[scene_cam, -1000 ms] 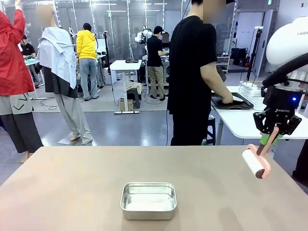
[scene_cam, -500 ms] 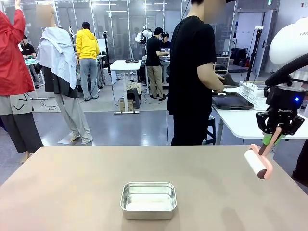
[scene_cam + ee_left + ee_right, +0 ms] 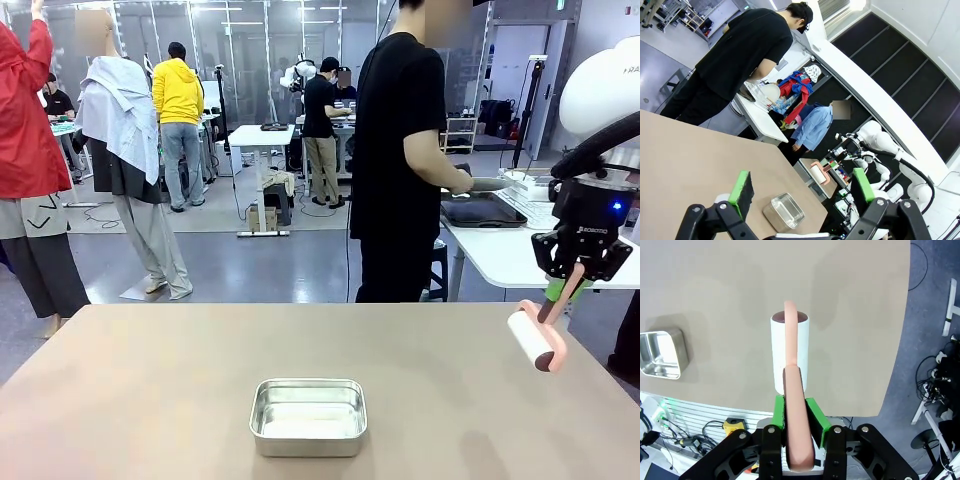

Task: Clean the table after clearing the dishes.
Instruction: Place the Lint Roller back on top of the Airtight Container.

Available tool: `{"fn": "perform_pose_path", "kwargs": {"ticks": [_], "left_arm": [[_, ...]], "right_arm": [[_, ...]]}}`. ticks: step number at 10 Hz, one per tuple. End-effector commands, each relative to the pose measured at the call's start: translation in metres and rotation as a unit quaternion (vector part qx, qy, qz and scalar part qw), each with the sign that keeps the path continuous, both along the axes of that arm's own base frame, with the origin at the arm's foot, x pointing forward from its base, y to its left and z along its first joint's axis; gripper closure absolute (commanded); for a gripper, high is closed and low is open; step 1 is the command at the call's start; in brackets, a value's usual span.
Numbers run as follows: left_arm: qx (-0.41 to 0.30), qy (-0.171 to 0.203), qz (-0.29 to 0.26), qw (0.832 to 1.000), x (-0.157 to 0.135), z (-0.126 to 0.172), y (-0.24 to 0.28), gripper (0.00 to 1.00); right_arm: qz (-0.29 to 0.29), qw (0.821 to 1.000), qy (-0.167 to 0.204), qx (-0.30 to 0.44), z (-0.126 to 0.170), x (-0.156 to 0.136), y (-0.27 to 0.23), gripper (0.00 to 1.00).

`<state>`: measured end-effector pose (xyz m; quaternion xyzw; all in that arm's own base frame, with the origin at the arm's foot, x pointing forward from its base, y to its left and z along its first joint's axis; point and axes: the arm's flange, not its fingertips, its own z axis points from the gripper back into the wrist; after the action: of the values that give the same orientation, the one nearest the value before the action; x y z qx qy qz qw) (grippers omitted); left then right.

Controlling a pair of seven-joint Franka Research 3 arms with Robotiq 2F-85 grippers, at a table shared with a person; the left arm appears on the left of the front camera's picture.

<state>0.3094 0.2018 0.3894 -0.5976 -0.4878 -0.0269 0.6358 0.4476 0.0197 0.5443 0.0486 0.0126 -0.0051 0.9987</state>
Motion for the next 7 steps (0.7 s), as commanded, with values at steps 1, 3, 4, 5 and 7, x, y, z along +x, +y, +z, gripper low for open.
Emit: {"fn": "perform_pose_path", "kwargs": {"ticks": [1,3,4,5,7], "left_arm": [[-0.002,-0.003,-0.004,1.0,-0.005,0.001,0.001,0.0],[-0.002,-0.003,-0.004,1.0,-0.005,0.001,0.001,0.0],[-0.002,-0.003,-0.004,1.0,-0.005,0.001,0.001,0.0],[-0.002,-0.003,-0.004,1.0,-0.005,0.001,0.001,0.0],[-0.002,-0.003,-0.004,1.0,-0.005,0.001,0.001,0.0]], "right_arm": [[-0.004,1.0,0.001,0.002,0.002,-0.002,0.002,0.77],[0.0,1.0,0.0,0.0,0.0,0.0,0.0,0.77],[0.062,0.996,-0.029,-0.052,0.029,0.015,0.029,0.77],[0.161,0.981,-0.05,-0.097,0.052,0.037,0.074,0.77],[0.316,0.934,-0.042,-0.16,0.064,0.061,0.163,0.77]]}}
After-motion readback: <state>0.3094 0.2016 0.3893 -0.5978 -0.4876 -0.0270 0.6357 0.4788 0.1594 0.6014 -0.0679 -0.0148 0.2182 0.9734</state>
